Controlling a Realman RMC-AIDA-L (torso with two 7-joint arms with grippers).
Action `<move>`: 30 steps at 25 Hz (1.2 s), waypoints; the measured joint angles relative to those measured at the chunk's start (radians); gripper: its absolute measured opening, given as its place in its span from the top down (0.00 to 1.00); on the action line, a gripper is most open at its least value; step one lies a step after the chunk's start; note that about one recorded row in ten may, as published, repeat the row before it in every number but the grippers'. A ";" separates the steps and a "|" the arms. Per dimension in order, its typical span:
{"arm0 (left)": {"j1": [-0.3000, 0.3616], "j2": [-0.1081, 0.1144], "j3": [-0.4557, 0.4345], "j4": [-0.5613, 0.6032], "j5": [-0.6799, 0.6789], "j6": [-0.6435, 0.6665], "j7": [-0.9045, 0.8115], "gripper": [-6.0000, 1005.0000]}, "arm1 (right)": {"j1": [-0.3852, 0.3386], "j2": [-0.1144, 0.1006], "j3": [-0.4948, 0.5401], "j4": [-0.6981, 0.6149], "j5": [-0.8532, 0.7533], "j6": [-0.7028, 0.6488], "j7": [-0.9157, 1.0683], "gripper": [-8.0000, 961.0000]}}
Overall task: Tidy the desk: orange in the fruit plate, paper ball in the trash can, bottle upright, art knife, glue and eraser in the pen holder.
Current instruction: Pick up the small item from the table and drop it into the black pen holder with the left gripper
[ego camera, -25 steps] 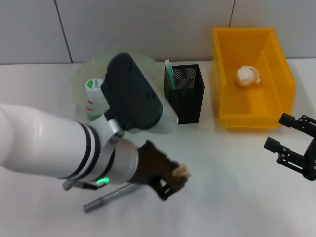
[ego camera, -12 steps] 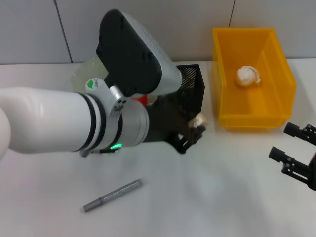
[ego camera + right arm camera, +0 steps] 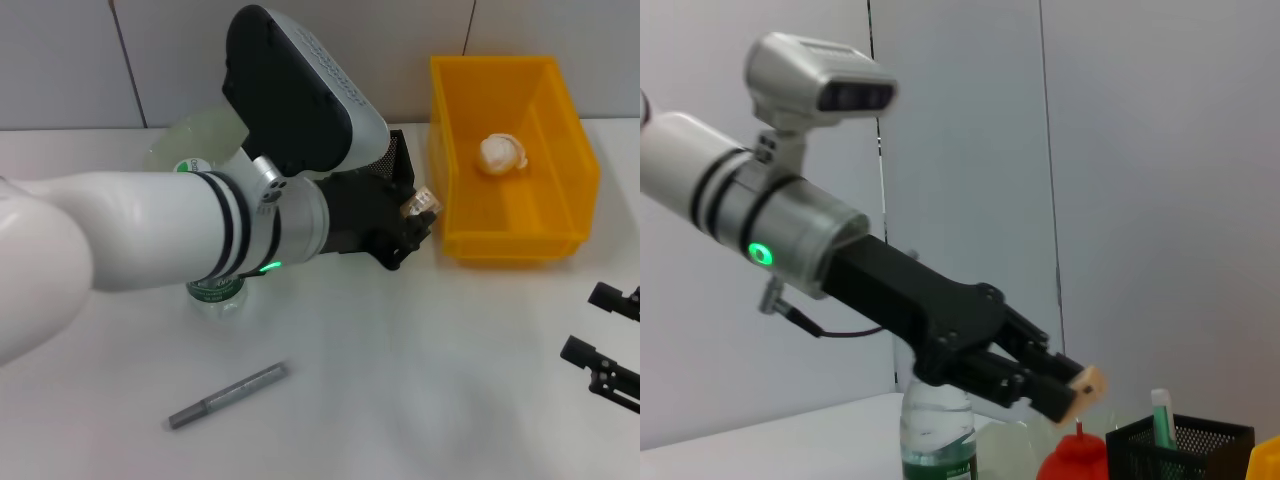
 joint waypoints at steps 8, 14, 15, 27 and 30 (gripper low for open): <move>-0.092 -0.001 0.023 -0.169 -0.024 -0.175 0.002 0.69 | -0.022 -0.001 0.002 -0.002 -0.010 0.000 -0.003 0.28; -0.149 -0.002 0.017 -0.279 -0.024 -0.299 0.003 0.68 | -0.024 -0.002 0.002 -0.002 -0.010 0.005 -0.003 0.28; -0.159 -0.002 0.015 -0.299 -0.024 -0.321 0.003 0.68 | -0.024 -0.002 0.002 -0.003 -0.010 0.006 -0.003 0.28; -0.253 -0.002 0.012 -0.517 -0.052 -0.503 -0.006 0.66 | -0.019 -0.002 0.012 -0.007 -0.010 0.008 0.000 0.28; -0.279 -0.002 0.014 -0.561 -0.071 -0.525 -0.004 0.66 | -0.019 -0.002 0.014 -0.008 -0.010 0.009 0.002 0.28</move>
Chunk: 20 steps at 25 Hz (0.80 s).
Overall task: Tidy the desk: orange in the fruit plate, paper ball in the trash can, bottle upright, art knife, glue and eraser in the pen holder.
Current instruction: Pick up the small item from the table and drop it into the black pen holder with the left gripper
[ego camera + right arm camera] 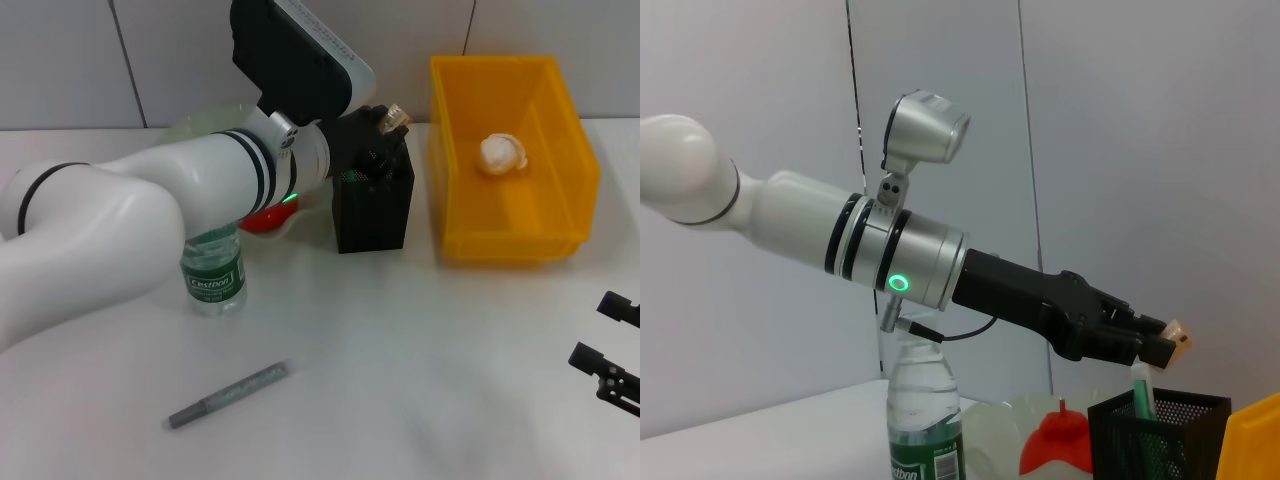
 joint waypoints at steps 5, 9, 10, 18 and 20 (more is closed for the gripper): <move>-0.013 0.000 0.002 -0.023 -0.001 -0.011 -0.001 0.65 | 0.000 0.002 0.011 -0.002 0.000 0.007 0.001 0.28; -0.016 0.000 0.003 -0.025 -0.002 -0.001 0.002 0.65 | 0.005 0.001 0.012 -0.007 0.000 0.010 0.003 0.28; -0.016 0.000 0.003 -0.027 -0.002 0.001 0.000 0.65 | 0.006 0.001 0.012 -0.008 0.000 0.010 0.003 0.28; -0.014 0.000 0.003 -0.029 -0.004 -0.006 -0.005 0.64 | 0.009 0.000 0.012 -0.009 0.003 0.012 0.004 0.28; -0.016 0.000 0.003 -0.028 -0.006 -0.007 -0.005 0.56 | 0.009 0.000 0.012 -0.009 0.003 0.013 0.004 0.28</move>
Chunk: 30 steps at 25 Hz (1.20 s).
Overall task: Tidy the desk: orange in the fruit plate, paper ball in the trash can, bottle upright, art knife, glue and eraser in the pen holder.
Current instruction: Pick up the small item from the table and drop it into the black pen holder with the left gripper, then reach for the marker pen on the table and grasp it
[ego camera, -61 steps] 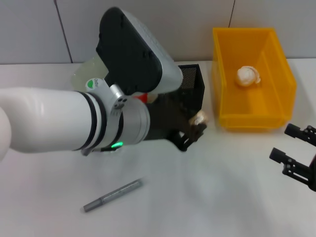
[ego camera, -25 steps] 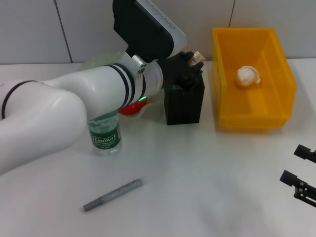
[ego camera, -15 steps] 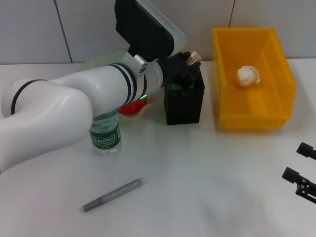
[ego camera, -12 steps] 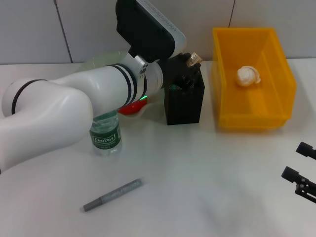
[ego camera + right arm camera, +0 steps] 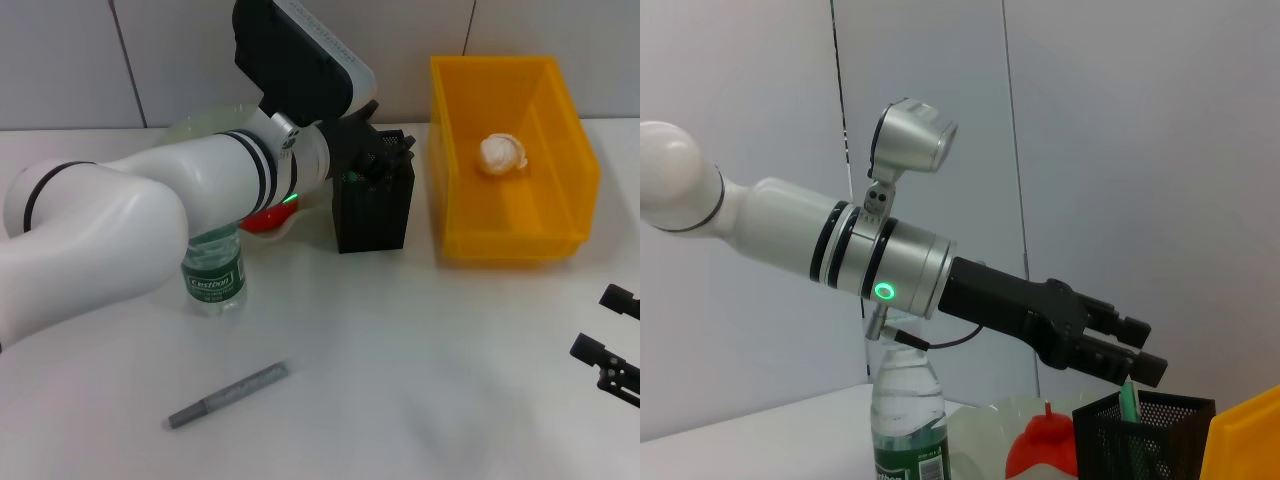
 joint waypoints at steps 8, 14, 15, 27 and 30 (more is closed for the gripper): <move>0.021 0.001 -0.009 0.086 -0.036 0.019 0.001 0.22 | -0.003 0.003 0.002 0.000 0.000 0.013 -0.001 0.28; 0.106 0.009 -0.011 0.296 -0.059 0.094 0.026 0.20 | -0.005 0.006 0.001 -0.001 0.001 0.013 -0.005 0.28; 0.118 0.009 -0.011 0.323 -0.059 0.101 0.034 0.20 | -0.004 0.006 0.001 -0.001 0.001 0.013 -0.005 0.28; 0.206 0.011 -0.174 0.532 -0.300 0.340 0.316 0.20 | -0.002 0.007 0.001 -0.003 -0.002 0.014 -0.007 0.28; 0.223 0.011 -0.268 0.547 -0.430 0.466 0.451 0.20 | -0.006 0.007 0.001 -0.003 -0.002 0.019 -0.007 0.28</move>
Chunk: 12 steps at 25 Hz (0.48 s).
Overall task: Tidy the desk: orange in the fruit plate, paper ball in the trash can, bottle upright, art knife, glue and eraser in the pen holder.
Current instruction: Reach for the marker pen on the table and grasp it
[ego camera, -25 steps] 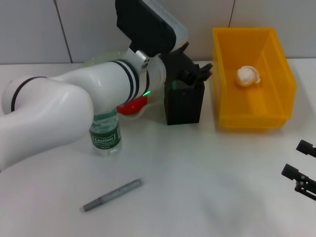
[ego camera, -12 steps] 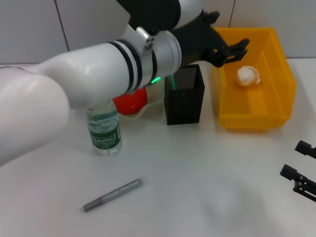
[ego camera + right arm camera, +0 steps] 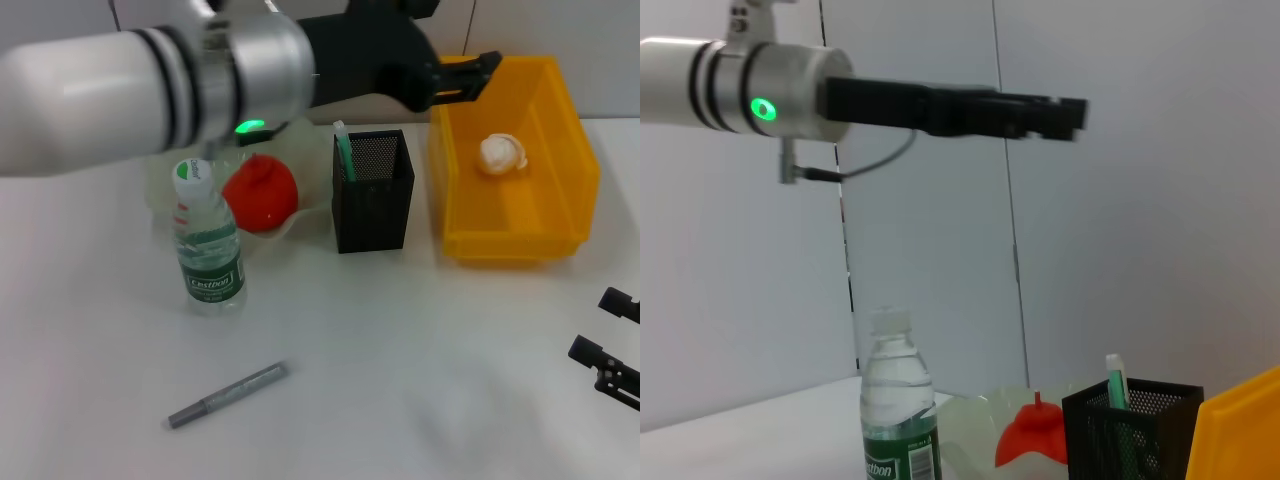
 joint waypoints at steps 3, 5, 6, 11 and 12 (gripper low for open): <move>0.023 0.000 -0.094 0.025 -0.059 0.145 0.072 0.20 | -0.003 0.000 0.000 0.000 0.000 0.004 0.000 0.28; 0.034 0.001 -0.132 0.040 -0.057 0.214 0.075 0.20 | -0.004 0.000 0.005 0.000 0.000 0.005 0.000 0.28; 0.039 0.002 -0.153 0.046 -0.056 0.248 0.076 0.20 | -0.004 0.000 0.008 0.000 0.000 0.005 0.000 0.28; 0.071 0.003 -0.263 0.087 -0.055 0.404 0.082 0.20 | -0.004 0.000 0.014 0.000 0.000 0.005 0.000 0.28; 0.071 0.003 -0.263 0.087 -0.055 0.404 0.082 0.20 | -0.004 0.000 0.016 0.000 0.000 0.005 0.001 0.28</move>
